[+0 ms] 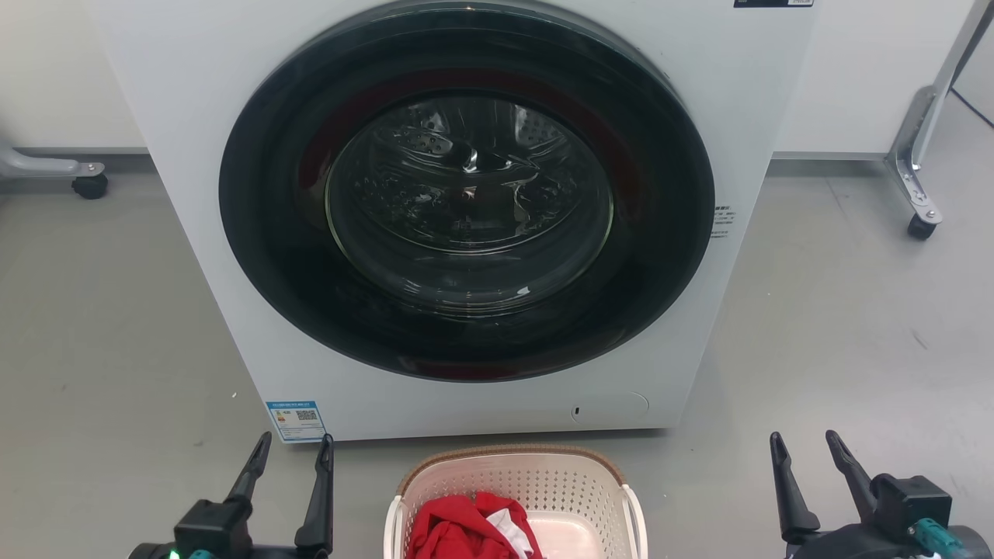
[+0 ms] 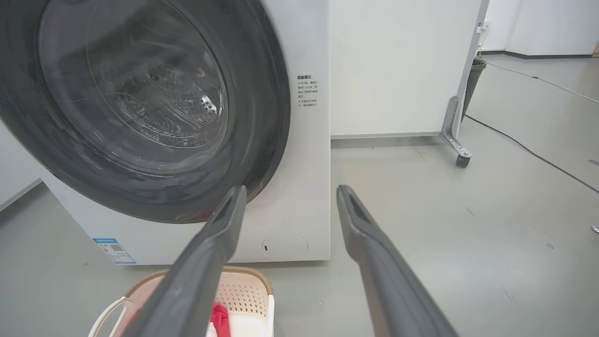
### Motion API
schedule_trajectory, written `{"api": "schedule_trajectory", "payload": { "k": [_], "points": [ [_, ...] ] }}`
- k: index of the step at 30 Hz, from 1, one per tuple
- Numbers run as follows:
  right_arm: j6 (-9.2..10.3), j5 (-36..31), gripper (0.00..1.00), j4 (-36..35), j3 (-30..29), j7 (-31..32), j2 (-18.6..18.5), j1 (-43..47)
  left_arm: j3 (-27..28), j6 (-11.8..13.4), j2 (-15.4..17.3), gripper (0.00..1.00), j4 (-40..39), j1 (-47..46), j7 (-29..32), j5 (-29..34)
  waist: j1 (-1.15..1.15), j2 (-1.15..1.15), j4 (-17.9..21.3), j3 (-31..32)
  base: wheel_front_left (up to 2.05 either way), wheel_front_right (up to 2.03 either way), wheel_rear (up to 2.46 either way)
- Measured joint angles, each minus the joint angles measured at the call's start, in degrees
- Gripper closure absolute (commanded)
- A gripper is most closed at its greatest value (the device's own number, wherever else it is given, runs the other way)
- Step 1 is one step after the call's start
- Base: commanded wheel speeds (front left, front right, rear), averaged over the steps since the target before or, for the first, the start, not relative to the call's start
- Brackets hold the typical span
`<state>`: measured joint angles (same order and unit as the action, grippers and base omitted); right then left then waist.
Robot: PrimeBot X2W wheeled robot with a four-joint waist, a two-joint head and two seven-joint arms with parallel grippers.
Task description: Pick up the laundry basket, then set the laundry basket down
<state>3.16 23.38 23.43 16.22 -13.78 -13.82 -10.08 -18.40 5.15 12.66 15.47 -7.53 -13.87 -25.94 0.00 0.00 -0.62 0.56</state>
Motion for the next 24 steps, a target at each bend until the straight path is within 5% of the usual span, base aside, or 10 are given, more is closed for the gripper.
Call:
{"api": "schedule_trajectory", "payload": {
  "k": [24],
  "points": [
    [0.37, -2.47, 0.0, 1.51, -0.26, -0.51, -0.14, -0.01, -0.21, 0.48, -0.27, 0.0, 2.83, 1.05, -0.6, 1.38, 0.0, 0.0, 0.13, -0.19, 0.0, 0.0, 0.0]
  ]
}}
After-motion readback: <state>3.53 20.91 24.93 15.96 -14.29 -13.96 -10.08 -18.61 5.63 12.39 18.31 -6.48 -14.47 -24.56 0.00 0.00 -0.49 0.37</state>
